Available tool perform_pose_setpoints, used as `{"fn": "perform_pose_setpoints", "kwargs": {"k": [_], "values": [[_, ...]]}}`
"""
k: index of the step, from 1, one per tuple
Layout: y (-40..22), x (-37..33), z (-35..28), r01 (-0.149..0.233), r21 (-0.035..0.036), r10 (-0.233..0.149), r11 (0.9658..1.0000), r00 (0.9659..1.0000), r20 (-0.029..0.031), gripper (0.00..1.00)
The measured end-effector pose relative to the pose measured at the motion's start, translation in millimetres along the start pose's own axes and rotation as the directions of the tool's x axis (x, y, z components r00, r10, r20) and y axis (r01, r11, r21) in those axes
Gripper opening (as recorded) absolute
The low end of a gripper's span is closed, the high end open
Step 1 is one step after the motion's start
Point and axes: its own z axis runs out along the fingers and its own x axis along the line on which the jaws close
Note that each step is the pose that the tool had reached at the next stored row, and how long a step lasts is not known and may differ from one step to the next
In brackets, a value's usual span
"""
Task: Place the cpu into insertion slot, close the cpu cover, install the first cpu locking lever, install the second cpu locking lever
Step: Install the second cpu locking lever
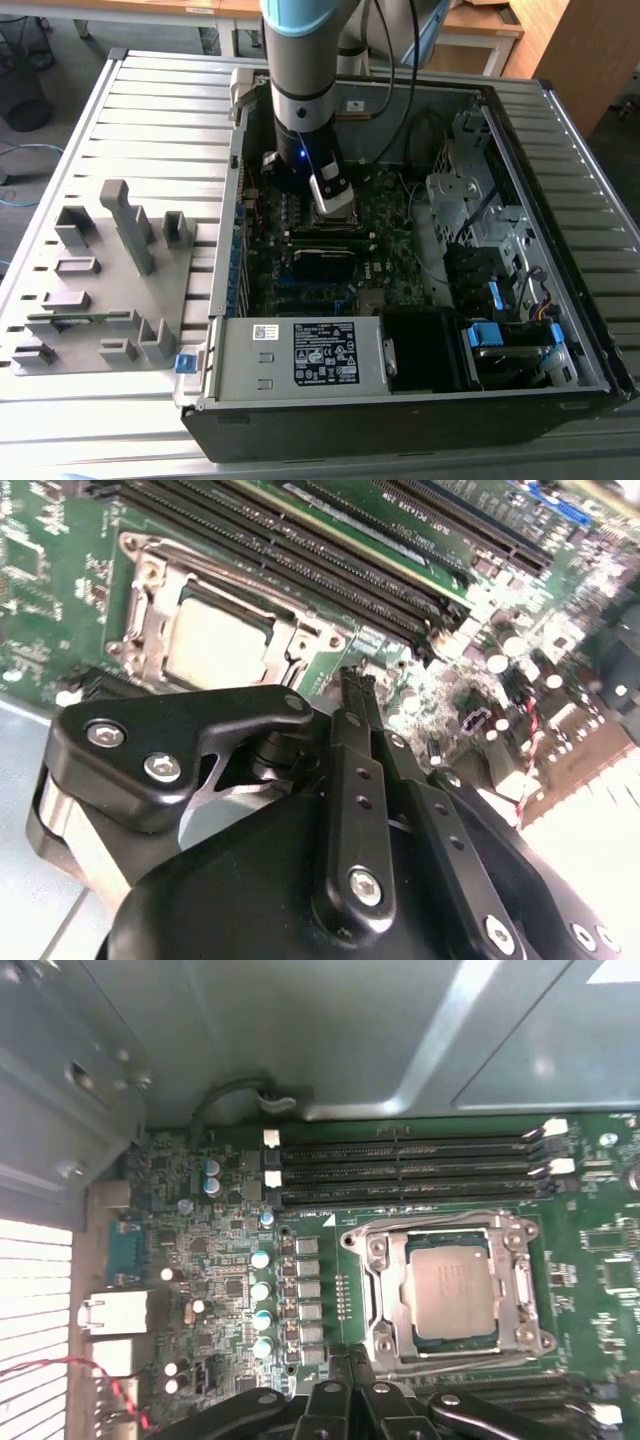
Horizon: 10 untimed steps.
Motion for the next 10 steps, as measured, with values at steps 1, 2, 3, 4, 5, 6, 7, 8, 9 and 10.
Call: {"fn": "perform_pose_setpoints", "kwargs": {"k": [1,2,3,4,5,6,7,8,9,10], "values": [[0.6,-0.2,-3.2,0.0,0.0011,0.0,1.0,1.0,0.0001,0.1],[1.2,-0.4,-6.2,0.0,0.0021,0.0,1.0,1.0,0.0002,0.1],[1.6,-0.4,-7.9,0.0,0.0034,0.0,1.0,1.0,0.0002,0.1],[1.6,-0.4,-8.0,0.0,0.0041,0.0,1.0,1.0,0.0004,0.1],[1.6,-0.4,-8.0,0.0,0.0041,0.0,1.0,1.0,0.0004,0.1],[1.6,-0.4,-8.0,0.0,0.0043,0.0,1.0,1.0,0.0004,0.1],[1.6,-0.4,-8.0,0.0,0.0043,0.0,1.0,1.0,0.0004,0.1],[1.6,-0.6,-8.0,0.0,0.0044,0.0,1.0,1.0,0.0003,0.1],[1.7,-1.7,-8.1,0.0,0.0052,0.0,1.0,1.0,-0.0009,0.1],[1.8,-3.4,-7.9,0.0,0.0066,0.0,1.0,1.0,-0.0028,0.1]]}}
